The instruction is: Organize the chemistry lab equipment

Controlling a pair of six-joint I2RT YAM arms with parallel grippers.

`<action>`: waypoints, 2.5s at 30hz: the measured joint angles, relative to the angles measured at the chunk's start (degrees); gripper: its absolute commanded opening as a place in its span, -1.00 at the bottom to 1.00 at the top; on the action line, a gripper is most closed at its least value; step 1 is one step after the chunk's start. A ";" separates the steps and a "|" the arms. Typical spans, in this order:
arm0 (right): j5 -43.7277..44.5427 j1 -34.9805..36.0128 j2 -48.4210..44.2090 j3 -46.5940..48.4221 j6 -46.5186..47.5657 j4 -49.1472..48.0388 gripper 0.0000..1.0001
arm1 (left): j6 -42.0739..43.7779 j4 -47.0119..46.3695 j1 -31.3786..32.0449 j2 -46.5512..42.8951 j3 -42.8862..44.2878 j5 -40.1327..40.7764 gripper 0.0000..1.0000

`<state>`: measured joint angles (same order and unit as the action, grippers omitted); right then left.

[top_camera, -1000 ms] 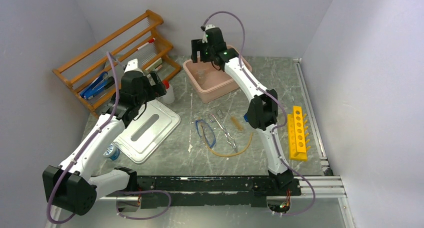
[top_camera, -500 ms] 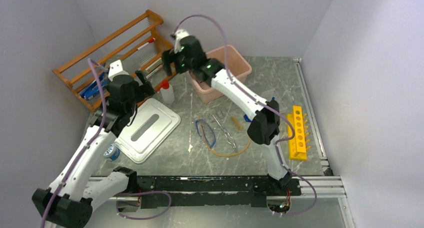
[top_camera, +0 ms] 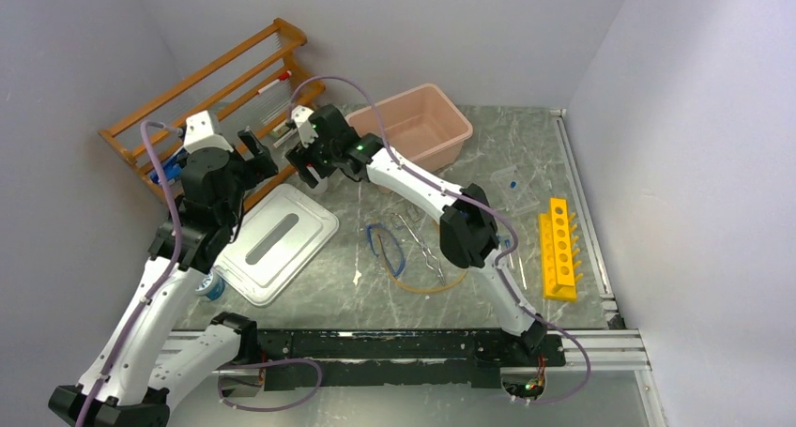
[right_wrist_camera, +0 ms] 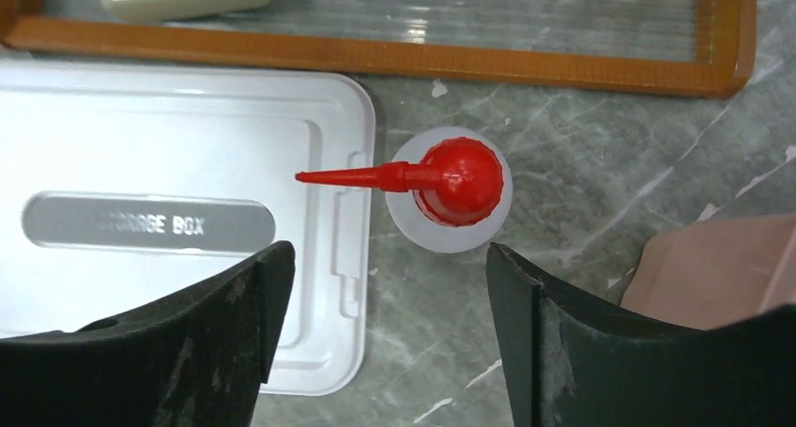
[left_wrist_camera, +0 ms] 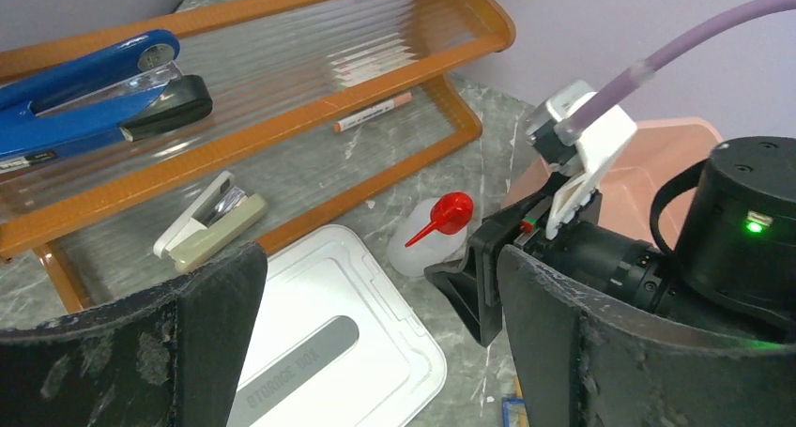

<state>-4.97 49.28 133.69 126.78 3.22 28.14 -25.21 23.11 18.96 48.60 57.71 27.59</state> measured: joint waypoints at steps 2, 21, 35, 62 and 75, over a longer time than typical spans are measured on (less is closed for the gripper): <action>-1.27 -0.37 0.61 0.09 2.60 0.55 0.64 | 0.37 -0.17 0.00 0.35 0.07 -0.48 0.93; -5.03 -1.99 10.14 5.31 8.15 -4.22 0.37 | 0.98 -1.01 0.00 4.37 2.89 -4.74 0.94; -4.85 -2.08 10.14 4.57 7.23 -8.20 -0.03 | 0.98 -1.01 0.00 5.03 2.89 -4.94 0.93; -5.11 -12.20 -12.35 -0.31 -5.62 -11.26 -0.07 | 0.90 -3.78 0.00 4.50 2.84 -6.86 0.92; -2.40 -23.23 -14.69 -11.13 -2.16 -12.04 -0.09 | 3.19 -14.69 0.02 10.75 0.59 -21.38 0.87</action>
<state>-7.38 26.04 119.00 115.66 1.06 16.10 -22.02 8.43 18.98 59.35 58.30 6.22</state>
